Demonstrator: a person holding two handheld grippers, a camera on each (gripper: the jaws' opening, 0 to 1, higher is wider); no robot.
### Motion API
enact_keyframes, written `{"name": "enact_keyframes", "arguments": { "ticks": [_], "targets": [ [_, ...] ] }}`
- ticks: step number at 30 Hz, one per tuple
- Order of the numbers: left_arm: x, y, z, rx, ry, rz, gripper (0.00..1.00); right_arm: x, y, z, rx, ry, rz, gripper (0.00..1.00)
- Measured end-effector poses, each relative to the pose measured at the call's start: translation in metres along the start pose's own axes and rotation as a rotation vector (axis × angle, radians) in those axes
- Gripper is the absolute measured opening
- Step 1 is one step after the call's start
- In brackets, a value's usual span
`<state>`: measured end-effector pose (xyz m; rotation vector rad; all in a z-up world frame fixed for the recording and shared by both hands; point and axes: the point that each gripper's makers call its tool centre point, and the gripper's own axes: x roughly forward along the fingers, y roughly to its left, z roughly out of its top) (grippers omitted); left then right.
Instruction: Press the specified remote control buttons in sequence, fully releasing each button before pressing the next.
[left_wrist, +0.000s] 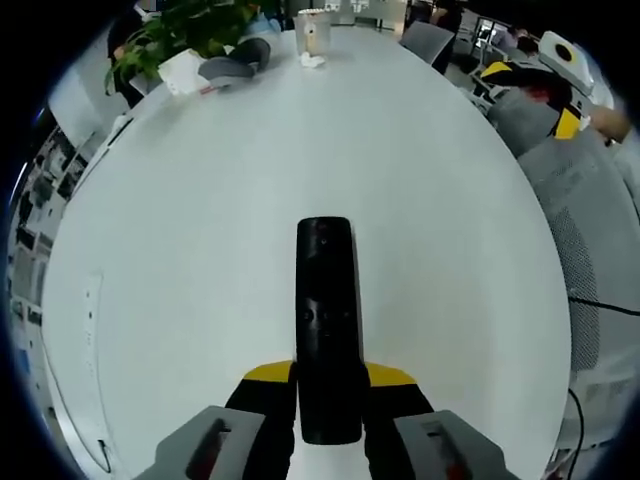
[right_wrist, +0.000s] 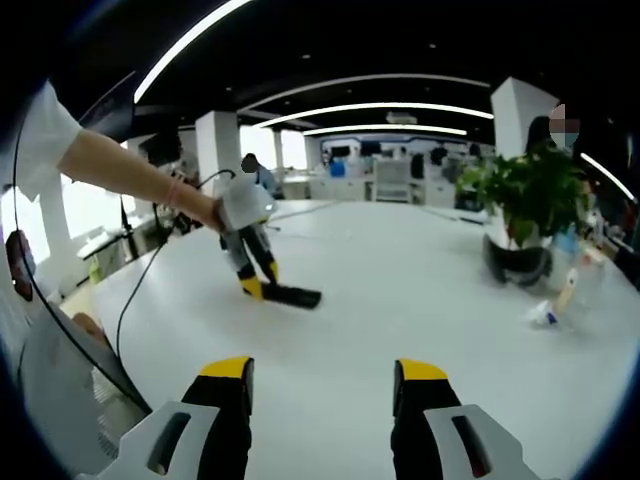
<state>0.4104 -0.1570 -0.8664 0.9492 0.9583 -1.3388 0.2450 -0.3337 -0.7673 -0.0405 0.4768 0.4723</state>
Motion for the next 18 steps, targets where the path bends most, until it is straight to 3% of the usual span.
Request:
{"name": "enact_keyframes", "arguments": {
  "ticks": [18],
  "targets": [
    [-0.0007, -0.0041, -0.0004, -0.008, -0.012, 0.002, 0.24, 0.0001, 0.0012, -0.0011, 0.001, 0.008, 0.003, 0.54]
  ]
}}
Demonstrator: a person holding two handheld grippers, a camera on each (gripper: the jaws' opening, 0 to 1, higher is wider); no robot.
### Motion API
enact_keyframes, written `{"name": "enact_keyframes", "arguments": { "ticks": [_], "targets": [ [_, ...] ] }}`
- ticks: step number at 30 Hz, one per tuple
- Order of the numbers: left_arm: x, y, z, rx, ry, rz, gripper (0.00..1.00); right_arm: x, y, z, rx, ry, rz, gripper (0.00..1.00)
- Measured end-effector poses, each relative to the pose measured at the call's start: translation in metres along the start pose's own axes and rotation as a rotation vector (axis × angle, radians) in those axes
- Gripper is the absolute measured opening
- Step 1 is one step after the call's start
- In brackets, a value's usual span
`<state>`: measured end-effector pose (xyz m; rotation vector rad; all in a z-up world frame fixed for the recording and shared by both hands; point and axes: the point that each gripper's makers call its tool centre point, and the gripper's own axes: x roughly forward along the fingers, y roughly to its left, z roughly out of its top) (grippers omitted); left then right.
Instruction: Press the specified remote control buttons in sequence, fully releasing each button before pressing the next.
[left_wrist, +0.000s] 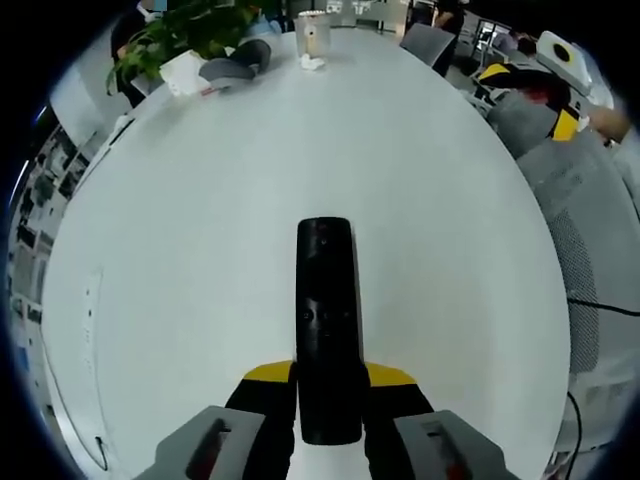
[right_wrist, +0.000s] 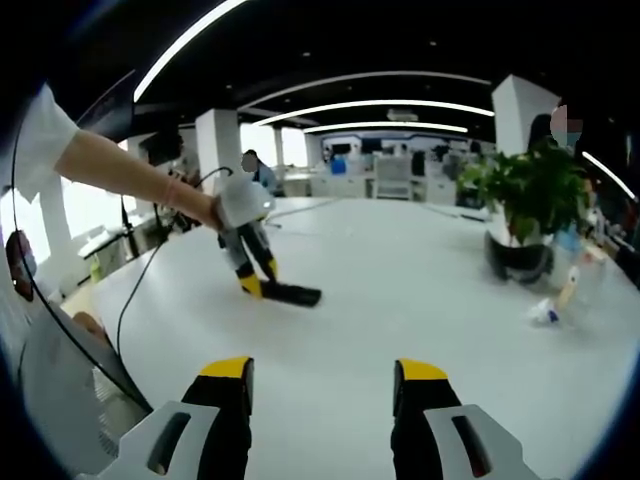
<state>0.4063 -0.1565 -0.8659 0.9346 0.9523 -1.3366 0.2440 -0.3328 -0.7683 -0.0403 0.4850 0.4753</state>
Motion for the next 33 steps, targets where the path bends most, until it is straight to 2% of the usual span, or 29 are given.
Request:
{"name": "enact_keyframes", "arguments": {
  "ticks": [33],
  "targets": [
    [-0.001, -0.011, -0.001, -0.012, -0.019, 0.005, 0.24, 0.001, 0.002, -0.001, -0.003, 0.005, 0.011, 0.54]
  ]
}}
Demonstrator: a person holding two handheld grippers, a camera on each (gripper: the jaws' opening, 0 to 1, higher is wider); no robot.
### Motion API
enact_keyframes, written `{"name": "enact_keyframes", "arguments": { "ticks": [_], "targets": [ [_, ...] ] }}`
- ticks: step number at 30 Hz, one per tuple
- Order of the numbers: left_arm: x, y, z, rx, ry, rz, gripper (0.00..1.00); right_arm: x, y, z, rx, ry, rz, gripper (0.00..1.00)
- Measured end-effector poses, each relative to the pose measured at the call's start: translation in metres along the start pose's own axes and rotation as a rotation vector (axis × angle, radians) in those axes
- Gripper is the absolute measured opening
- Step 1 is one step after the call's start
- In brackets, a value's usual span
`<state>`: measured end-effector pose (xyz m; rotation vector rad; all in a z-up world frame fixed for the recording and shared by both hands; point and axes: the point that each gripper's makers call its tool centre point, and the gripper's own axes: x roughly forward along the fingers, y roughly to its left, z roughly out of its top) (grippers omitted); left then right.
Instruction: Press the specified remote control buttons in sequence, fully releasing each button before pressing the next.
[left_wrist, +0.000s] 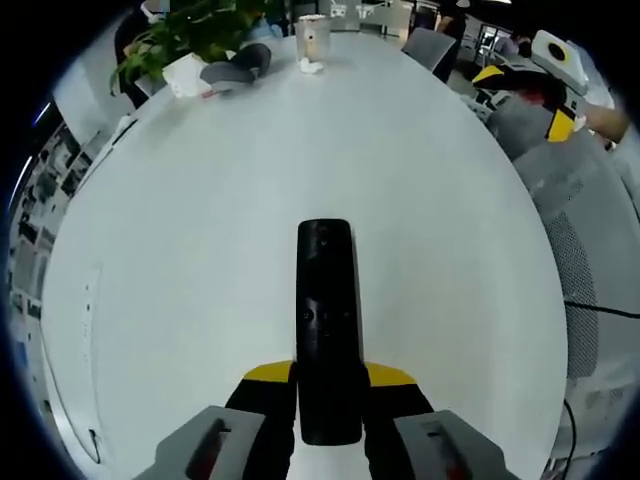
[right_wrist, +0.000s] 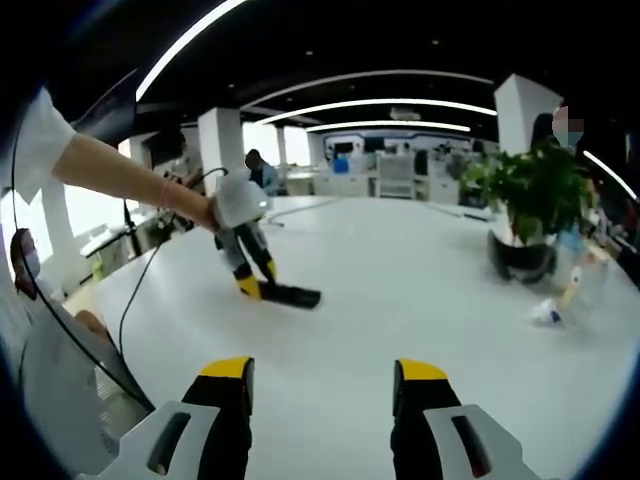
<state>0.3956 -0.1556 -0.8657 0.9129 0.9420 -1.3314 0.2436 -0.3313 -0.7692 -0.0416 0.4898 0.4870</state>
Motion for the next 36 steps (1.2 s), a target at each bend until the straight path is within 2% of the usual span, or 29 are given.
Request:
{"name": "enact_keyframes", "arguments": {
  "ticks": [36],
  "targets": [
    [0.001, -0.013, 0.001, -0.019, -0.031, 0.007, 0.24, 0.001, 0.002, -0.001, -0.007, 0.005, 0.011, 0.54]
  ]
}}
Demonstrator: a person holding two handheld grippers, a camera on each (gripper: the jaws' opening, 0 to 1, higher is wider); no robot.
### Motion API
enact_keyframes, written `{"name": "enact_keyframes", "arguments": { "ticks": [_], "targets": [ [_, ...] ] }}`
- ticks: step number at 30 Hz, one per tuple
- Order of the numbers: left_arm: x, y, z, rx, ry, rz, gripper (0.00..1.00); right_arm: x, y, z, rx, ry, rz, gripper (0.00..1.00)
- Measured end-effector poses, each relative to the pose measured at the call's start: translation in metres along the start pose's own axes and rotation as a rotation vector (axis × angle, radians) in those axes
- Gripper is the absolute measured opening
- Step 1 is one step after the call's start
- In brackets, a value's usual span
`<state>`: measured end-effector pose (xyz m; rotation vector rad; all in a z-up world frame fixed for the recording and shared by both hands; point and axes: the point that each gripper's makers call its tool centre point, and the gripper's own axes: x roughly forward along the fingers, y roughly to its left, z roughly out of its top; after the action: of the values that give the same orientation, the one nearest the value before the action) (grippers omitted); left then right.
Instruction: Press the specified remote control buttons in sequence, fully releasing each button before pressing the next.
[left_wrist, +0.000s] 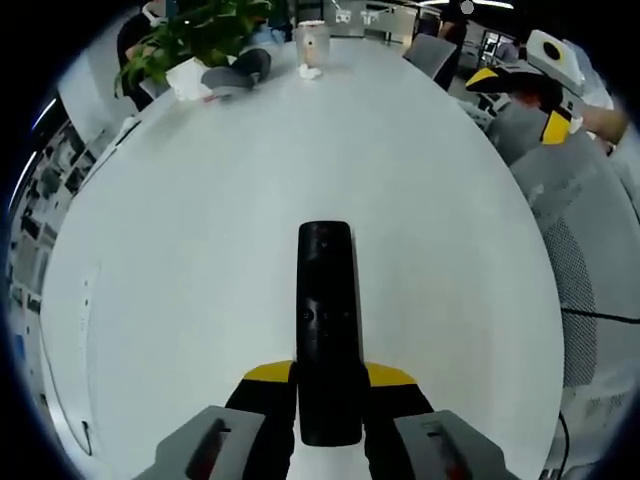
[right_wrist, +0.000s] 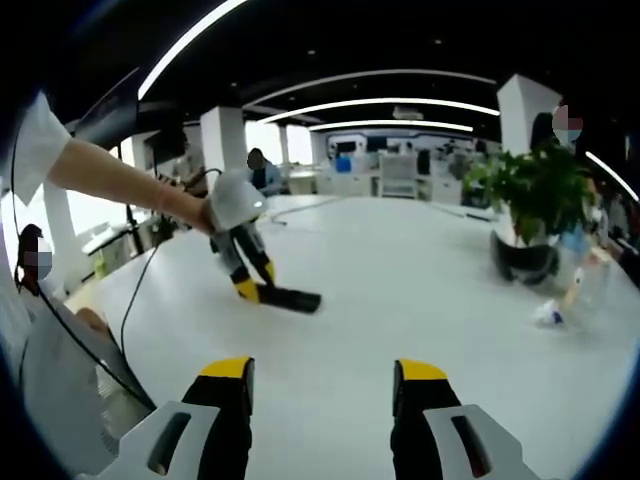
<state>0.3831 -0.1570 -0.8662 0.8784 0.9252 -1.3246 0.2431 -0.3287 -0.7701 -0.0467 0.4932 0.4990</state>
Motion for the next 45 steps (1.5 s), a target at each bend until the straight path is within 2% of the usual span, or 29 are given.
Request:
{"name": "enact_keyframes", "arguments": {
  "ticks": [45],
  "targets": [
    [-0.001, -0.016, 0.0, -0.007, -0.026, 0.0, 0.24, 0.0, 0.001, -0.001, -0.009, 0.003, -0.001, 0.53]
  ]
}}
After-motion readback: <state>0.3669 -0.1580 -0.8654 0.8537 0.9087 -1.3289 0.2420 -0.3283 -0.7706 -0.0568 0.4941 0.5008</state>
